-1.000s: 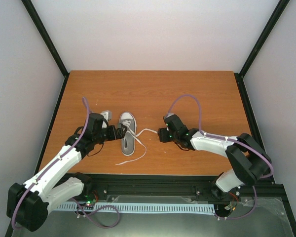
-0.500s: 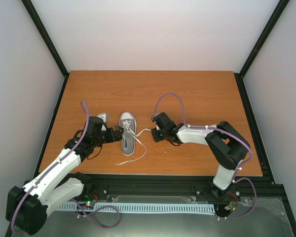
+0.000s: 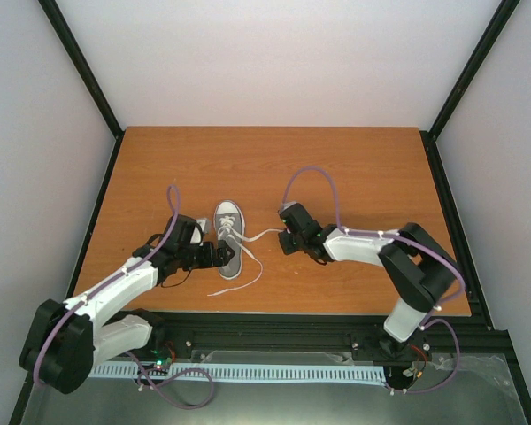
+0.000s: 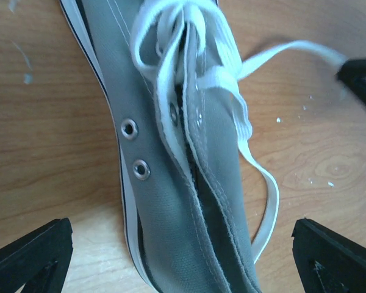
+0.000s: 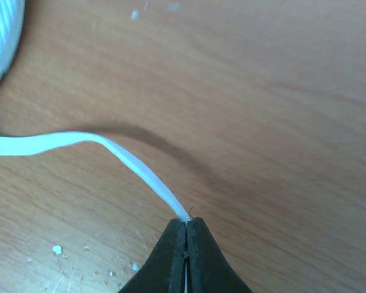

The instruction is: Tie the shoes

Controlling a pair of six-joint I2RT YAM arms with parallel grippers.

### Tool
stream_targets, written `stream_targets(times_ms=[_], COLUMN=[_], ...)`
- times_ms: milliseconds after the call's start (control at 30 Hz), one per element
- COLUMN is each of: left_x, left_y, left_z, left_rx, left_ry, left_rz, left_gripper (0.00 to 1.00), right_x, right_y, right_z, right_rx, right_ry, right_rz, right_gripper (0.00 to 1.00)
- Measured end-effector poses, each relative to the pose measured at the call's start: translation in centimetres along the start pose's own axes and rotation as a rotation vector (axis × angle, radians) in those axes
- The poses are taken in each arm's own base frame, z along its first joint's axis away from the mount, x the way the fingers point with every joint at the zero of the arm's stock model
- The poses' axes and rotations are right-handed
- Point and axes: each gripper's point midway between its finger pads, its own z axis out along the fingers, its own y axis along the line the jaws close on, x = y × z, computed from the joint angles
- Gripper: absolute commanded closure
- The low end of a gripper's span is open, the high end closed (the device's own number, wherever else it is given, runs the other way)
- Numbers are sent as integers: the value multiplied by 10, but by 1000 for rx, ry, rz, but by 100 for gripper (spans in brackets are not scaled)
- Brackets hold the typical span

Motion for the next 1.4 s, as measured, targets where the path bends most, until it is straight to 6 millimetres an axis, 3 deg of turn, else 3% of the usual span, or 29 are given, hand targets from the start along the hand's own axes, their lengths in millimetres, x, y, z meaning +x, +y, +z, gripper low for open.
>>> stream_targets(times_ms=[233,400,767,900,1167,1400], left_x=[12,17,20,22,25,27], left_y=[-3,-7,-15,-20,-34,-12], left_z=[12,17,14,6,1,5], left_rx=[40,68,104,100,40,-127], left_ry=[78,109,125,120,151,187], left_rz=[-15,-27,-21,-4,53,54], left_gripper=[26,45,37,41,35,29], right_x=[-47,-58,-65,-58,-51,-51], right_y=[-21,-32,-50,-55,-57,-59], right_z=[-55,-73,-96,-94,-91,-91], right_rx=[90,137,194,212,219,220], right_ry=[-194,-246,-295,-283,-267,-268], right_rz=[49,74,109,112,116,124], right_gripper=[97,97,97,97,97,97])
